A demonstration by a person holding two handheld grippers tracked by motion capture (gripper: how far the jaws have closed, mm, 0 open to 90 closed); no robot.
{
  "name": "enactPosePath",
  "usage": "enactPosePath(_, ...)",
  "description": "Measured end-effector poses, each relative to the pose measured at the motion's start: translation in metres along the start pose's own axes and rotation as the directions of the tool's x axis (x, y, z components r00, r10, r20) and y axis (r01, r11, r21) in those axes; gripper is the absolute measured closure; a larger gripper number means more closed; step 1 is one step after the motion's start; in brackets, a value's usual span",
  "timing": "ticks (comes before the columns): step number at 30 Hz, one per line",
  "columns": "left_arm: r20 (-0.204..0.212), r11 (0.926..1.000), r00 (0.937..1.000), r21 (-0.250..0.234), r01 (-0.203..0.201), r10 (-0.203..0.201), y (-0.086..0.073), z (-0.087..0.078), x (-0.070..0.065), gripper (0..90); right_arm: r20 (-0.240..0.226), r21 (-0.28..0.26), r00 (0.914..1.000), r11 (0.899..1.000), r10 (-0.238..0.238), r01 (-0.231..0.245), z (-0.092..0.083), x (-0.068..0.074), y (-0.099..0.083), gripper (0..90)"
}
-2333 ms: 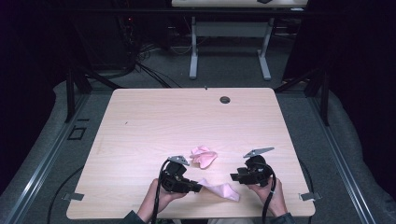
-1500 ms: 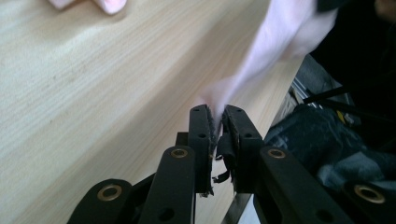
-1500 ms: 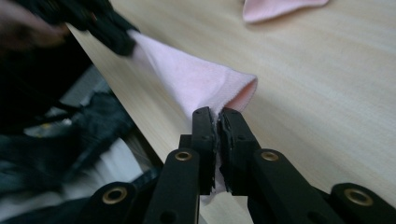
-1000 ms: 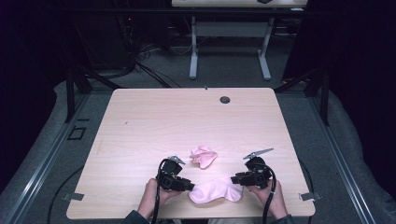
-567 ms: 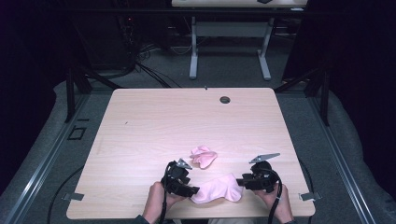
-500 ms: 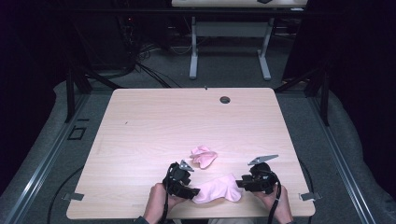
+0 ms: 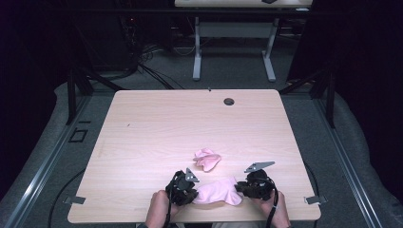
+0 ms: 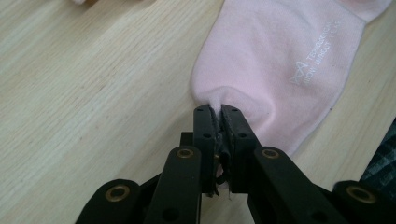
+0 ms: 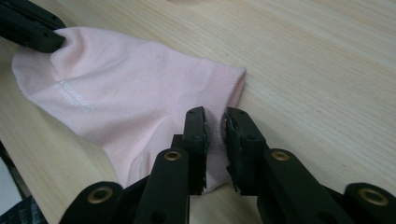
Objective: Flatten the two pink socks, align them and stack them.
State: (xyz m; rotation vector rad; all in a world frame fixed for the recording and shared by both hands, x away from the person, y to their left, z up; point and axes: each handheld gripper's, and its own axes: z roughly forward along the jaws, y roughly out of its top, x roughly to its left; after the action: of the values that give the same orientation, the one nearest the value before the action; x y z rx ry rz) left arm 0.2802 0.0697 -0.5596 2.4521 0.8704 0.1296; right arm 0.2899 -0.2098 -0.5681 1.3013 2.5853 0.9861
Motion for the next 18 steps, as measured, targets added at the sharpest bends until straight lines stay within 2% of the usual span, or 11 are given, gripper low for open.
enactPosePath(2, -0.006, 0.9999, 1.0000, 0.009, 0.007, -0.007, -0.004, -0.003, 0.004, 85.5, -0.018, -0.005, 0.9998, 1.000, -0.013, 0.013, 0.003, 0.004, 0.001, 78.7)
enactPosePath(4, 0.003, 0.9997, 0.9999, 0.018, 0.016, -0.017, -0.007, -0.007, 0.008, 83.9, -0.037, -0.003, 0.9992, 1.000, -0.018, 0.018, 0.004, 0.006, 0.002, 74.4)
enactPosePath(8, -0.026, 0.9991, 0.9987, 0.002, 0.043, -0.043, -0.005, -0.016, 0.017, 63.5, -0.060, -0.065, 0.9975, 0.997, 0.036, -0.040, -0.001, -0.003, 0.001, 63.1)
enactPosePath(11, -0.066, 0.9988, 0.9970, -0.031, 0.039, -0.041, 0.006, -0.024, 0.024, 55.2, -0.064, -0.119, 0.9954, 0.990, 0.071, -0.078, -0.008, -0.012, -0.003, 54.4)
enactPosePath(12, -0.088, 0.9989, 0.9957, -0.041, 0.025, -0.028, 0.011, -0.026, 0.025, 52.1, -0.055, -0.139, 0.9955, 0.987, 0.077, -0.084, -0.010, -0.015, -0.005, 50.4)
enactPosePath(14, -0.091, 0.9980, 0.9956, -0.060, 0.019, -0.024, 0.023, -0.028, 0.031, 50.3, -0.029, -0.166, 0.9949, 0.981, 0.097, -0.100, -0.012, -0.021, -0.008, 45.5)
enactPosePath(15, -0.126, 0.9976, 0.9920, -0.069, -0.001, -0.008, 0.029, -0.028, 0.032, 49.2, -0.013, -0.177, 0.9950, 0.979, 0.099, -0.099, -0.013, -0.024, -0.010, 42.6)
enactPosePath(16, -0.126, 0.9976, 0.9920, -0.069, -0.001, -0.008, 0.029, -0.028, 0.032, 49.1, -0.013, -0.177, 0.9950, 0.979, 0.099, -0.099, -0.013, -0.024, -0.010, 42.6)
enactPosePath(17, -0.113, 0.9974, 0.9935, -0.072, -0.003, -0.005, 0.038, -0.026, 0.037, 49.1, -0.001, -0.201, 0.9945, 0.974, 0.104, -0.103, -0.013, -0.026, -0.012, 39.5)
enactPosePath(18, -0.121, 0.9971, 0.9926, -0.076, -0.006, -0.003, 0.043, -0.025, 0.038, 48.8, 0.018, -0.212, 0.9933, 0.971, 0.114, -0.108, -0.013, -0.029, -0.015, 34.4)
